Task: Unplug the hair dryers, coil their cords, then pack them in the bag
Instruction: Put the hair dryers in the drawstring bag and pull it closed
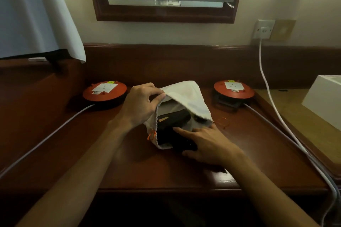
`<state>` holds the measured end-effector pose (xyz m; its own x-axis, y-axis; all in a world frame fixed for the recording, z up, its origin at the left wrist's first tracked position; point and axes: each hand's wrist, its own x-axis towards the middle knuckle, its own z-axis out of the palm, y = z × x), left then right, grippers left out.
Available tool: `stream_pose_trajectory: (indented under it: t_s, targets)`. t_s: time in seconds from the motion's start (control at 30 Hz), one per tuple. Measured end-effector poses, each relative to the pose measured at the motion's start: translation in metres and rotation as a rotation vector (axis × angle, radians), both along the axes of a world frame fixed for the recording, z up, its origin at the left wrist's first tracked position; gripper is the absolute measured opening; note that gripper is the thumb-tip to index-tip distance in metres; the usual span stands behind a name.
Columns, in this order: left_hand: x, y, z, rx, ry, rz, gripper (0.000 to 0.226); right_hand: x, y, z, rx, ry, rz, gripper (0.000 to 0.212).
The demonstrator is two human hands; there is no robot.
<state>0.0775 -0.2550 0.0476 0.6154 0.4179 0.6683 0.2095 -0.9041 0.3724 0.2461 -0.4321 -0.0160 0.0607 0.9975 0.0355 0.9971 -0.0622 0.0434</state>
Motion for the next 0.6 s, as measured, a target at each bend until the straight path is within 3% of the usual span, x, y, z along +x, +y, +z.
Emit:
stream_pose_trajectory:
  t_s: [0.13, 0.47, 0.6]
  targets:
    - [0.000, -0.005, 0.001, 0.019, 0.009, -0.002, 0.020, 0.004, -0.002, -0.004, -0.017, 0.182, 0.016, 0.079]
    - [-0.003, -0.015, 0.003, 0.119, 0.054, -0.087, 0.015, -0.020, 0.039, 0.006, 0.152, 0.065, -0.080, 0.075]
    - [-0.001, -0.021, -0.001, 0.138, 0.037, -0.144, 0.013, -0.036, 0.080, 0.013, 0.224, 0.091, -0.150, 0.055]
